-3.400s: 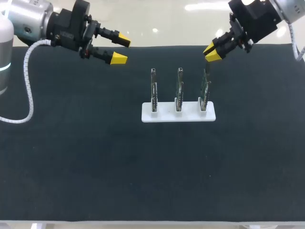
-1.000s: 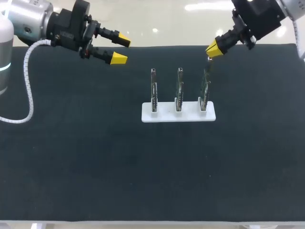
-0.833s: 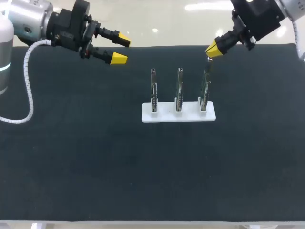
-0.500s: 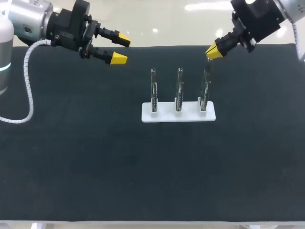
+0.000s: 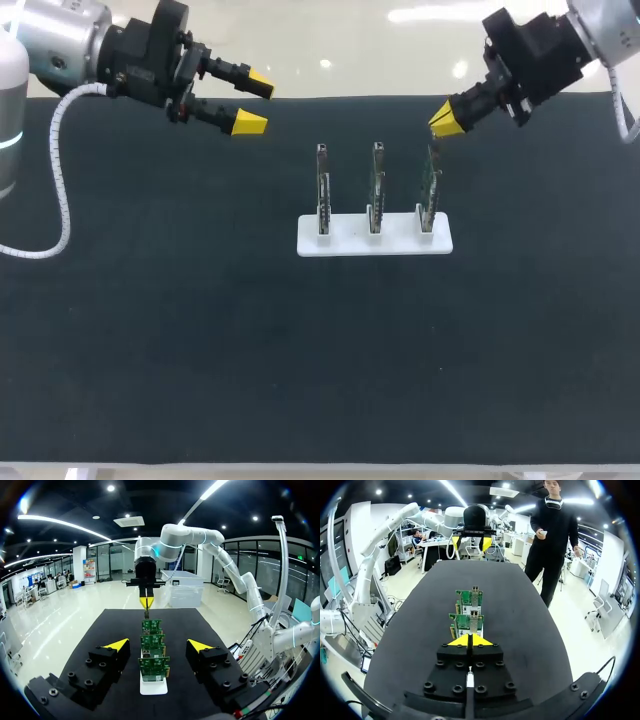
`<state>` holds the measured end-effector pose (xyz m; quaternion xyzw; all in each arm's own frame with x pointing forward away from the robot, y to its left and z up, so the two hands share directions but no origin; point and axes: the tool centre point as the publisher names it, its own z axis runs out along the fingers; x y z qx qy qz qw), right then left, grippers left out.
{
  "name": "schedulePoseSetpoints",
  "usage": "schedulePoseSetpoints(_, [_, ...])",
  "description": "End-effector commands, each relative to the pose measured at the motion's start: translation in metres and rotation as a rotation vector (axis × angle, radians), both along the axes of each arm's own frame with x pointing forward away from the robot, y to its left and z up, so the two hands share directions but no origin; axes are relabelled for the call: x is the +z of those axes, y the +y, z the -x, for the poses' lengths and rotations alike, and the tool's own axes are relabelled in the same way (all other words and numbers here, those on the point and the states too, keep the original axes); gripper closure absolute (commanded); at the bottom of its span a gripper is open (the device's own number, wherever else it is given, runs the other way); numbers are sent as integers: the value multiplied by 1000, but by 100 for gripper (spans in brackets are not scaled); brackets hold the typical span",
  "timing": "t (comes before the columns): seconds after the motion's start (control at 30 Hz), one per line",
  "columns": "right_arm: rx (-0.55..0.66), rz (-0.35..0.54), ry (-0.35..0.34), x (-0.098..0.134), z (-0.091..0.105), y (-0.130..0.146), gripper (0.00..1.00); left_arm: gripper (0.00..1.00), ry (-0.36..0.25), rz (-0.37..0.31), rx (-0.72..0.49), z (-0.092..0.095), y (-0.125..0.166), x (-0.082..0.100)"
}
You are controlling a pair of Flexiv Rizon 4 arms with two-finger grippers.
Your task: Pick up the optical module with the left hand, and insert it into the network port with the right hand.
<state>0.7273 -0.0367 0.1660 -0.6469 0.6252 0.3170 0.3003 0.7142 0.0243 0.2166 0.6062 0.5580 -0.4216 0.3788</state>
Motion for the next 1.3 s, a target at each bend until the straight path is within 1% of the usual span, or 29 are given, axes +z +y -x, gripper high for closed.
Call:
schedulePoseSetpoints(0.03, [-2, -4, -5, -5, 1, 1, 100, 0, 1, -4, 0, -1, -1, 0])
schedulePoseSetpoints(0.23, [1, -3, -11, -13, 2, 2, 100, 0, 1, -4, 0, -1, -1, 0])
schedulePoseSetpoints(0.47, [3, -5, -17, -16, 1, 3, 100, 0, 1, -4, 0, -1, -1, 0])
schedulePoseSetpoints(0.7, [4, -13, -27, -26, 1, 3, 100, 0, 1, -4, 0, -1, -1, 0])
schedulePoseSetpoints(0.83, [3, -14, -29, -26, 0, 4, 100, 0, 1, -4, 0, -1, -1, 0])
schedulePoseSetpoints(0.97, [-15, -15, -30, -10, 1, 4, 100, 0, 1, -4, 0, -1, -1, 0])
schedulePoseSetpoints(1.17, [-37, 6, 4, 29, 1, 2, 100, 0, 1, -4, 0, -1, -1, 0])
schedulePoseSetpoints(1.3, [-44, 16, 7, 47, -1, 2, 100, 0, 1, -4, 0, -1, -1, 0])
